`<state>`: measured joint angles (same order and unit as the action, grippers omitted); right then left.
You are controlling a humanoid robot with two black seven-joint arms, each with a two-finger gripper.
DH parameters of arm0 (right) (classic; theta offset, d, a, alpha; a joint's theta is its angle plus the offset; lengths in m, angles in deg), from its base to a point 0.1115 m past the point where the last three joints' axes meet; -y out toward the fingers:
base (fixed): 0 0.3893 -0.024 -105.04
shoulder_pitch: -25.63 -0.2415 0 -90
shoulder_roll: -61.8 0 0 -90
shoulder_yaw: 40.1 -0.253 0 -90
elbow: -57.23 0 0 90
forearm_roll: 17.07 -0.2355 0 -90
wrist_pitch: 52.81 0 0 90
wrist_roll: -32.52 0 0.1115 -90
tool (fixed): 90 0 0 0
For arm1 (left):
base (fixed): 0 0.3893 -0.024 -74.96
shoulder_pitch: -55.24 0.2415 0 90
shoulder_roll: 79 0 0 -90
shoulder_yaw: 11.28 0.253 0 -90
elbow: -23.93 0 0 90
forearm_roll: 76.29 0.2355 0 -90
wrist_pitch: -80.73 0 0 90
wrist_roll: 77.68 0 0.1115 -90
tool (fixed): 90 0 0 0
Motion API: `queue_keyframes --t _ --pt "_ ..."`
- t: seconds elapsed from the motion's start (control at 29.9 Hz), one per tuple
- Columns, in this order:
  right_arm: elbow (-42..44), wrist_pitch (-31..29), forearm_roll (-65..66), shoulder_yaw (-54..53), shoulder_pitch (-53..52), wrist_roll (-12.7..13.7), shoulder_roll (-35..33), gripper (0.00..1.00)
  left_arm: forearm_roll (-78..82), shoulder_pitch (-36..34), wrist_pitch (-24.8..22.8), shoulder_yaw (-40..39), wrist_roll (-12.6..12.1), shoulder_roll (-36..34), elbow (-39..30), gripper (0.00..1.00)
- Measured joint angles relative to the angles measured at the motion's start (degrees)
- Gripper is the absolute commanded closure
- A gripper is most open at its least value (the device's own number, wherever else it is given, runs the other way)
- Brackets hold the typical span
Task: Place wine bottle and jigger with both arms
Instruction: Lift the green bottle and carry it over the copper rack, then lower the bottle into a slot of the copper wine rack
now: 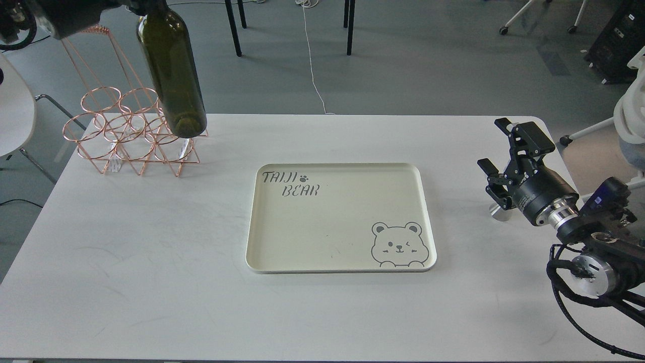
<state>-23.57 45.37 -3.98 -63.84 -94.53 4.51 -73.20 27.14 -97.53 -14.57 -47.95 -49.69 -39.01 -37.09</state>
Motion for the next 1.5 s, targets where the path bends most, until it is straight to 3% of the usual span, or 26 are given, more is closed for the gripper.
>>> queue_keyframes --t 0.23,0.53,1.5 --pt "0.03 0.0 0.02 -0.05 0.22 0.0 0.03 0.01 0.07 -0.17 2.21 0.03 -0.02 0.13 7.07 0.94" --pt "0.11 0.0 0.05 -0.08 0.28 0.0 0.02 0.01 -0.32 -0.32 6.43 5.4 0.03 0.79 9.28 0.94" --pt "0.11 -0.01 0.0 -0.22 0.28 0.0 0.05 0.01 -0.74 -0.02 6.8 5.84 -0.01 5.65 13.68 0.92"
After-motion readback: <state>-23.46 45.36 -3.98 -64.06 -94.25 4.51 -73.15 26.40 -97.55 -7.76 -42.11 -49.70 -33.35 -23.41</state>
